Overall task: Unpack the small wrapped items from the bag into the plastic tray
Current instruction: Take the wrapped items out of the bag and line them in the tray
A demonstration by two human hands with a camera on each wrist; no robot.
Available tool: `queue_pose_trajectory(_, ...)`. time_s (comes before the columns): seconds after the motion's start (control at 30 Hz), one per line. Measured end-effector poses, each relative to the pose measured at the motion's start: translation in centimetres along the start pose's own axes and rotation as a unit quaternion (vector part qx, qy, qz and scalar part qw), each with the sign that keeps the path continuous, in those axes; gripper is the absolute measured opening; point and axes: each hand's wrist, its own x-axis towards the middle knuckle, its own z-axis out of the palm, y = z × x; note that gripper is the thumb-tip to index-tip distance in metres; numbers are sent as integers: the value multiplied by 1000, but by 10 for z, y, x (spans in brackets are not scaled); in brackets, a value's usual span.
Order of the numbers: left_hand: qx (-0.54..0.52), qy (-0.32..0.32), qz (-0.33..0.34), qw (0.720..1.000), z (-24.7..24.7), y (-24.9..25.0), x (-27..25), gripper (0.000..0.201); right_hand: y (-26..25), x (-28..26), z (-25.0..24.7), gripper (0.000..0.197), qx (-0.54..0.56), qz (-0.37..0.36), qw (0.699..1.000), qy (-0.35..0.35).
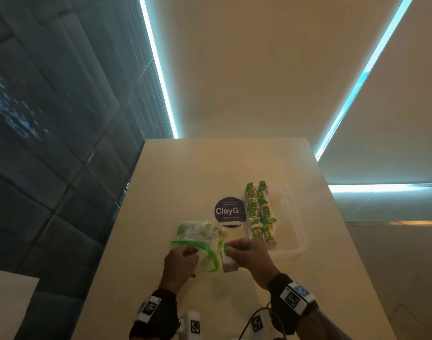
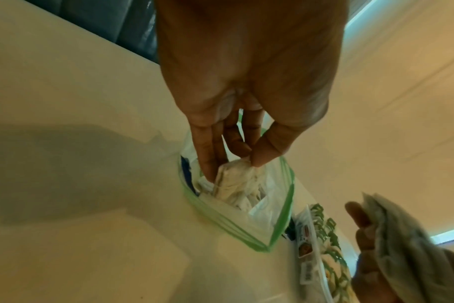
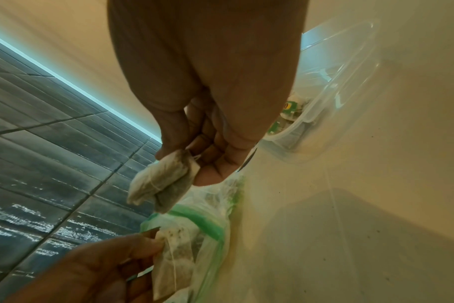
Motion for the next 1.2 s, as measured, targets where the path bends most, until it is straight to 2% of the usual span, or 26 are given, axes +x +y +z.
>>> queue_pose_trajectory(0.23,-69,-5,-60,996,3,-17,4,11,0,-1,2,18,-18,11,1000,-12)
queue_pose_trajectory(0.4,-174,-31,-106,979,6,-20,2,12,11,-1,14,23,-99,49,991,-69)
queue_pose_trajectory(0.53,-231,-55,-105,966,10,-12,-3,14,17,3,30,42,-164,82,975,-124)
queue_pose_trajectory(0.63,-245,-79,-94,962,13,-9,-8,15,15,4,35,32,-174,81,972,-134)
queue_pose_trajectory(0.73,-236,-101,-57,965,15,-9,-11,17,16,5,35,22,-179,62,976,-104)
queue_pose_trajectory(0.9,-177,-77,-15,981,18,-11,-10,21,21,4,32,12,-128,61,988,-57)
queue_pose_trajectory(0.97,-190,-75,-35,978,18,-10,-10,19,22,4,31,13,-87,73,992,-59)
queue_pose_trajectory(1.07,-231,-106,-74,964,17,-6,-12,22,21,4,27,17,-45,84,993,-70)
queue_pose_trajectory(1.2,-249,-106,-77,960,15,-6,-9,22,18,1,23,20,-16,88,993,-82)
